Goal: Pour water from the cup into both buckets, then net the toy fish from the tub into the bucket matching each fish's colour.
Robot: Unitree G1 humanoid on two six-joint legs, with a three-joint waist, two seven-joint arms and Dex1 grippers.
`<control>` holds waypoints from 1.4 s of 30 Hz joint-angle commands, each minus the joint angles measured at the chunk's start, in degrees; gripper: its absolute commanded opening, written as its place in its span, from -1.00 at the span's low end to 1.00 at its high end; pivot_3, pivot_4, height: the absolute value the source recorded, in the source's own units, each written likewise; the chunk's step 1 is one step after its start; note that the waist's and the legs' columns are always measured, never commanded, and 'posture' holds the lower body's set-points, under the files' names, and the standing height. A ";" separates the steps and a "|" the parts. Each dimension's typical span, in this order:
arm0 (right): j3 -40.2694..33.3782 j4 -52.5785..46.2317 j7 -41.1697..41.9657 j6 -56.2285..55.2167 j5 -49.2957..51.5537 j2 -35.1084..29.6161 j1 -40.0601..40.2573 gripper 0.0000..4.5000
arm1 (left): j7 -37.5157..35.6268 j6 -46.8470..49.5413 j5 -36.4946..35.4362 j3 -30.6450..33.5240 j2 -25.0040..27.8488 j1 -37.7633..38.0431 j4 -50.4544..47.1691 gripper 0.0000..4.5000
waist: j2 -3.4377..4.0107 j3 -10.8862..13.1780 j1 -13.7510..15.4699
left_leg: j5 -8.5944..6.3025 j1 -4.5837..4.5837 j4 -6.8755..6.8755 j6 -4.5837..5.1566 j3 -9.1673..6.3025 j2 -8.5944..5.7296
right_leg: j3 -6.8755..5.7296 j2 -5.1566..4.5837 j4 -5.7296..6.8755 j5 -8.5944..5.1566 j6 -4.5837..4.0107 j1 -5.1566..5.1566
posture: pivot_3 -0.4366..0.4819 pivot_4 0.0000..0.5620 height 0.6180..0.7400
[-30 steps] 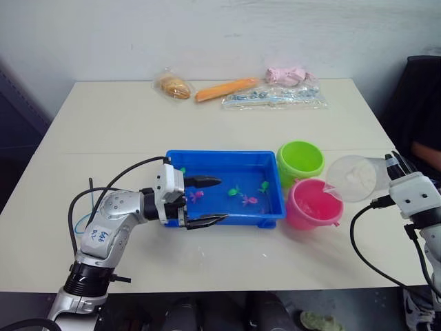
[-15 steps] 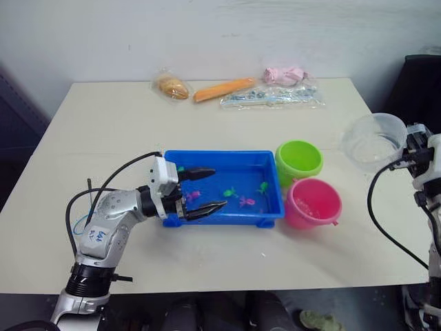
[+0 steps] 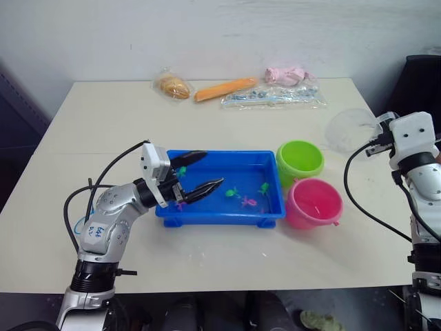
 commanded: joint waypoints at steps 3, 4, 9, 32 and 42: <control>2.65 2.61 -0.75 -6.81 -4.82 -3.05 -2.94 -0.99 | -0.39 -1.50 0.88 0.13 0.63 -0.13 -1.11 1.00 | 0.00 0.00 -0.01 | 0.01 0.00 0.00 -0.01 0.01 0.00 | 0.00 0.01 -0.01 0.00 0.00 0.00 | -0.05 -0.47 1.00; 3.19 3.10 -0.77 -7.57 -5.32 -3.24 -3.21 -0.99 | -0.40 -1.50 0.94 0.14 0.60 -0.06 -1.16 1.00 | 0.00 0.00 0.00 | 0.01 0.00 0.00 -0.01 0.01 0.01 | -0.01 0.01 -0.02 0.00 0.00 0.00 | -0.05 -0.47 1.00; 5.22 5.31 -2.55 -10.67 -8.74 -3.81 -4.49 -0.99 | -0.75 -1.55 1.54 -0.24 0.80 0.50 -1.80 1.00 | 0.00 0.00 -0.02 | 0.02 0.00 0.00 -0.04 0.01 0.02 | -0.01 0.01 -0.01 0.00 0.00 0.00 | -0.05 -0.47 1.00; 13.15 15.01 -9.89 -21.49 -22.19 -7.97 -11.84 -0.99 | -0.13 -1.96 2.14 -1.54 0.37 -0.21 -3.46 1.00 | 0.00 0.00 -0.10 | 0.04 -0.01 0.00 -0.07 0.00 0.03 | -0.01 0.01 -0.02 0.00 0.00 0.00 | -0.05 -0.47 1.00; 16.11 16.70 -15.55 -25.01 -27.69 -9.36 -13.10 -0.99 | 0.03 -2.38 2.46 -1.62 0.35 0.15 -3.70 1.00 | 0.00 0.00 -0.10 | 0.05 -0.01 0.00 -0.08 0.00 0.05 | -0.01 0.01 -0.03 0.00 0.00 0.00 | -0.05 -0.47 1.00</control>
